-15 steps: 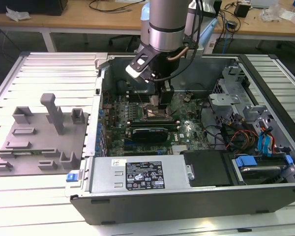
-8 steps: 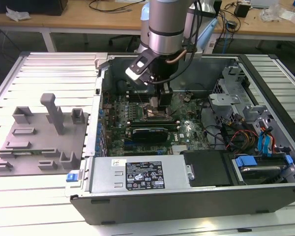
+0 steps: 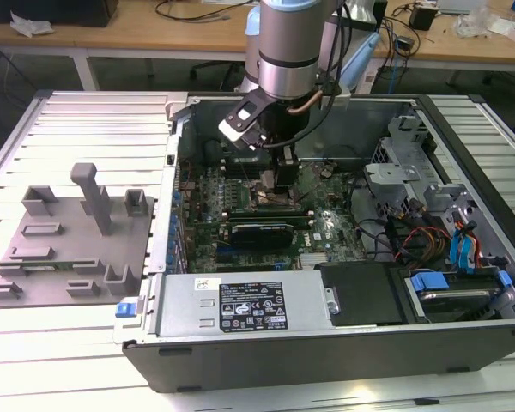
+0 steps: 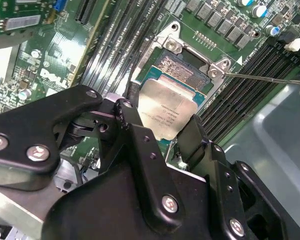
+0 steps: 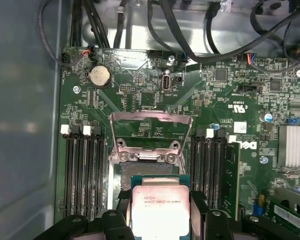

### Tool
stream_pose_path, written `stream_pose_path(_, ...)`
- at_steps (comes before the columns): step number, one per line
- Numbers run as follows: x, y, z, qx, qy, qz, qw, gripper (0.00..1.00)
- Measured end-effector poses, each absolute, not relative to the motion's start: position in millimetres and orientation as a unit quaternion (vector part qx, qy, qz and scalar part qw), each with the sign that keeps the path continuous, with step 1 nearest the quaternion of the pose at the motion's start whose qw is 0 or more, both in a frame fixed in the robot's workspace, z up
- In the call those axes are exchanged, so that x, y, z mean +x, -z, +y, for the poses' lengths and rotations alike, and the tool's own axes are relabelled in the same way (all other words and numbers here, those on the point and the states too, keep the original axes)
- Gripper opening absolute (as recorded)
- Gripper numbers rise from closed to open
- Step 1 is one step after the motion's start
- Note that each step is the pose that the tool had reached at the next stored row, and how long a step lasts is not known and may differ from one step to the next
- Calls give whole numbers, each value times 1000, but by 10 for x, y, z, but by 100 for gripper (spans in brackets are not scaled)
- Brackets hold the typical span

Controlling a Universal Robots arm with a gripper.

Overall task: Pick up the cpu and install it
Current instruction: 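Place the cpu into insertion slot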

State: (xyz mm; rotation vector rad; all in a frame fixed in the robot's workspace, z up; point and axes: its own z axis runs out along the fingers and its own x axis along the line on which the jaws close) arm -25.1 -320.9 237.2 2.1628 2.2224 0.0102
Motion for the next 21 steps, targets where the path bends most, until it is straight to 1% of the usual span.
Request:
stream_pose_path(12, -251, -2175, -3166, 701, -2, 712, 21, 55)
stream_pose_path(21, -256, -2091, -3162, 702, -2, 712, 21, 55)
